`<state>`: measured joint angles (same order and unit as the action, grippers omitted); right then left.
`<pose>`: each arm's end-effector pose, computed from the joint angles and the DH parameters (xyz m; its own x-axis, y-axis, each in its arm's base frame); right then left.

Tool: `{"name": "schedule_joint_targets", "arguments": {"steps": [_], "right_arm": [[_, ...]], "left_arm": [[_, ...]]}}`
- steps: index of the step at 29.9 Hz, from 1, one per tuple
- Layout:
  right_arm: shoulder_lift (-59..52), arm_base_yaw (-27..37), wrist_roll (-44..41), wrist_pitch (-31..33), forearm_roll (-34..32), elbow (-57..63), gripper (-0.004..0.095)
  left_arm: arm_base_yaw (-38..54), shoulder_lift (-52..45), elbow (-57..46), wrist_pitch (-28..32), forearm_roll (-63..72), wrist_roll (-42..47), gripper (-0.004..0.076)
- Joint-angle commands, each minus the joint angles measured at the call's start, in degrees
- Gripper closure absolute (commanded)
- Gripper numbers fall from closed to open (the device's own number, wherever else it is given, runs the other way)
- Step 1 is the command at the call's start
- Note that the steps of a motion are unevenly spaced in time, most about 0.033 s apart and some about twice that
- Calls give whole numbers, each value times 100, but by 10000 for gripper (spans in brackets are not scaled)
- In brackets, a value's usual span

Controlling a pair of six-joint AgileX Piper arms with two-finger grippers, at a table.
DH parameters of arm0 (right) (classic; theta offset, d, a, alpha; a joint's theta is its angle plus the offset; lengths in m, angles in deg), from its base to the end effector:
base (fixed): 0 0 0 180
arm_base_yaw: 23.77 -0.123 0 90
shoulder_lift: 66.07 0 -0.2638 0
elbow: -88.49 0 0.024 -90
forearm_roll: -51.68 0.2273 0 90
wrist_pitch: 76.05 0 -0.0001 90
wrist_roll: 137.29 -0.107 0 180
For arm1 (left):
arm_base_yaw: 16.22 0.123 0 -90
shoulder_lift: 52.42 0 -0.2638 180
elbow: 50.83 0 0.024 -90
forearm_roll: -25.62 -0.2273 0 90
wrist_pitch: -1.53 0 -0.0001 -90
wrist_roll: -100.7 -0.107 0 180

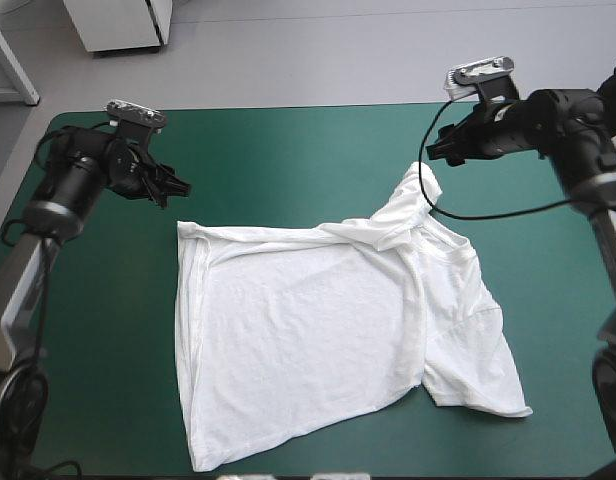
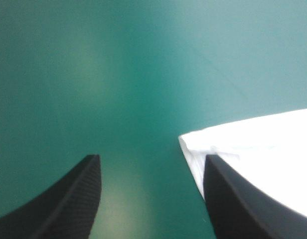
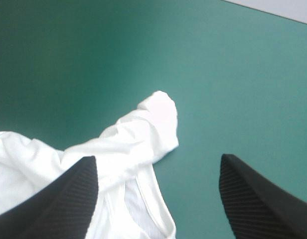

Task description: Fold the cloth

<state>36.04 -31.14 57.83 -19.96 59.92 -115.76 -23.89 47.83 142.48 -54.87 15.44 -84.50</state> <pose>0.3448 0.0574 0.3788 -0.6346 -0.2646 -0.7261 -0.3339 0.9412 -0.0511 0.3355 -0.0293 0.3342 -0.7681 0.2917 -0.5699 0.1924 0.9542 0.2291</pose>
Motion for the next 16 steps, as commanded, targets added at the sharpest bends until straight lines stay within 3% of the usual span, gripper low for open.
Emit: {"name": "schedule_joint_targets", "arguments": {"steps": [1, 8, 16], "right_arm": [[-1228, 48, -271, 207, -303, 320, 259], [-3076, 48, -683, 529, -499, 2417, 259], [-3516, 48, -900, 655, -738, 4323, 258]], "left_arm": [[-7, -1090, 194, -316, 634, -362, 281], [-19, -2760, 194, -574, 2214, -966, 281], [-19, -3552, 194, -527, 3305, -1240, 281]]}}
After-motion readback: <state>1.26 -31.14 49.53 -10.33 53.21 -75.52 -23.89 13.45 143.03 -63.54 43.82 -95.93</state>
